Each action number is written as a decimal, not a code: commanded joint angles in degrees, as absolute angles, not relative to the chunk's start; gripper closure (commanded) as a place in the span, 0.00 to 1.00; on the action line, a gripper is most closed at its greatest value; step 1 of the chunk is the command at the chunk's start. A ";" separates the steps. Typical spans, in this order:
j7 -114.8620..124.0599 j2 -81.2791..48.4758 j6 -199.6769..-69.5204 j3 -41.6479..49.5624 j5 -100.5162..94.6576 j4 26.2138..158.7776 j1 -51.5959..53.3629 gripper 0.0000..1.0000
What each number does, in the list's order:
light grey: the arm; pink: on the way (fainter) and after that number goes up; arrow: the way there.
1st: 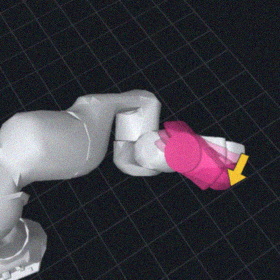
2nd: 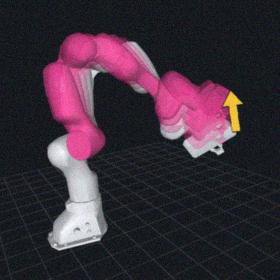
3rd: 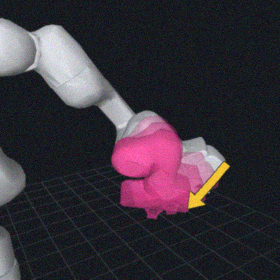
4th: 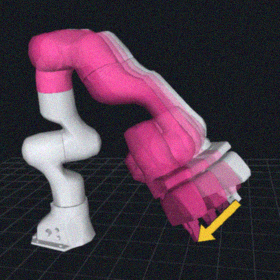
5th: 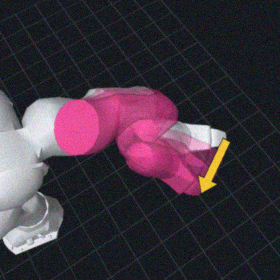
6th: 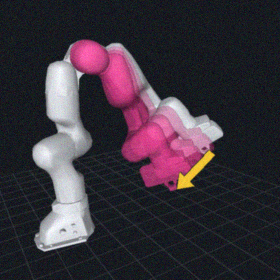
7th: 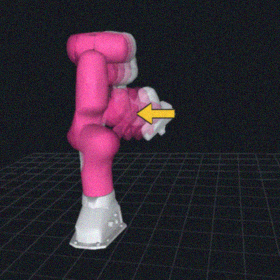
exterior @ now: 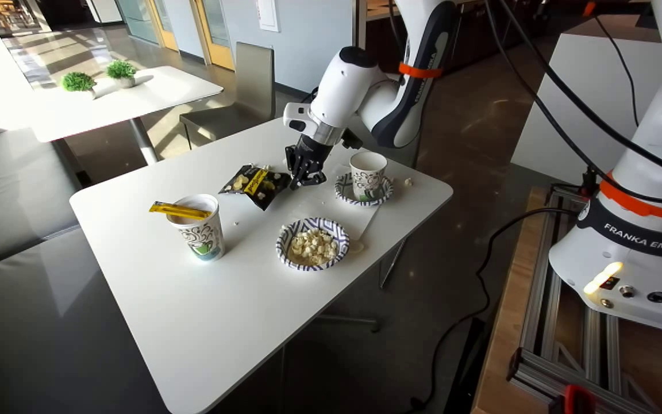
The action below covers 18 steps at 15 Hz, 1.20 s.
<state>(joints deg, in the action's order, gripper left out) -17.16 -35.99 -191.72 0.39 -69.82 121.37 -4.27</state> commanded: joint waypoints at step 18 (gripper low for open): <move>-19.24 -40.93 -192.98 -1.29 -66.90 116.38 -5.45 1.00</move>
